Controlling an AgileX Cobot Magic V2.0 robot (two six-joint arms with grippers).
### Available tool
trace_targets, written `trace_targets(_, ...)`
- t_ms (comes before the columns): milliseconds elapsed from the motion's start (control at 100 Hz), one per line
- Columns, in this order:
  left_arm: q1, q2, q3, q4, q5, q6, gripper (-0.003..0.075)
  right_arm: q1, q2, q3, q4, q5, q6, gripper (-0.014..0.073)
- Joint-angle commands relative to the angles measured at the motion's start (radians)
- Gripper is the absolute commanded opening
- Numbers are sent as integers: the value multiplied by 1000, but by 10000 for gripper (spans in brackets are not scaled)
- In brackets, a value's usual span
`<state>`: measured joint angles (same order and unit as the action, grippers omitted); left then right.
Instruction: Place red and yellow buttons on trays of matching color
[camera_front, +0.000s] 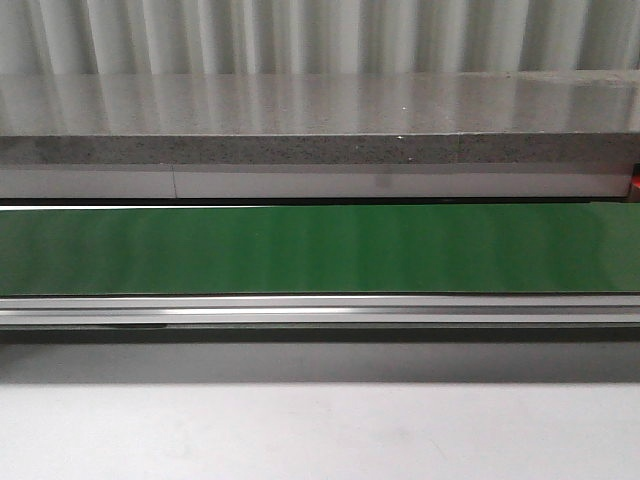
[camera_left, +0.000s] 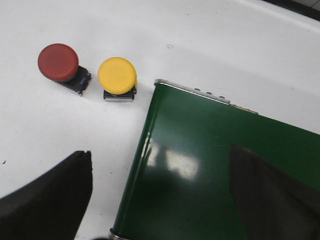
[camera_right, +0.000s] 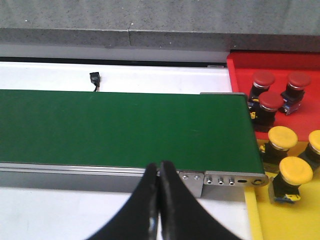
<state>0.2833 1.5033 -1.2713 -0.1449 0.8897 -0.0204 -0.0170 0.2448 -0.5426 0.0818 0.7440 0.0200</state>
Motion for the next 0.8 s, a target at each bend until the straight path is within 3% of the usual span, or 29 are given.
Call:
trace_targets(0, 14, 32, -83, -9, -11, -35, 546, 3, 9, -19, -3, -65, -10, -67)
trace_targets(250, 51, 224, -238, 26, 11, -213, 545, 3, 9, -19, -2, -66, -9, -67)
trace_targets(530, 59, 411, -433, 16, 210, -374, 545, 3, 9, -19, -2, -66, -9, -67)
trace_targets(790, 59, 479, -492, 3, 243, -494, 545, 3, 9, -19, 4, -66, -9, -67)
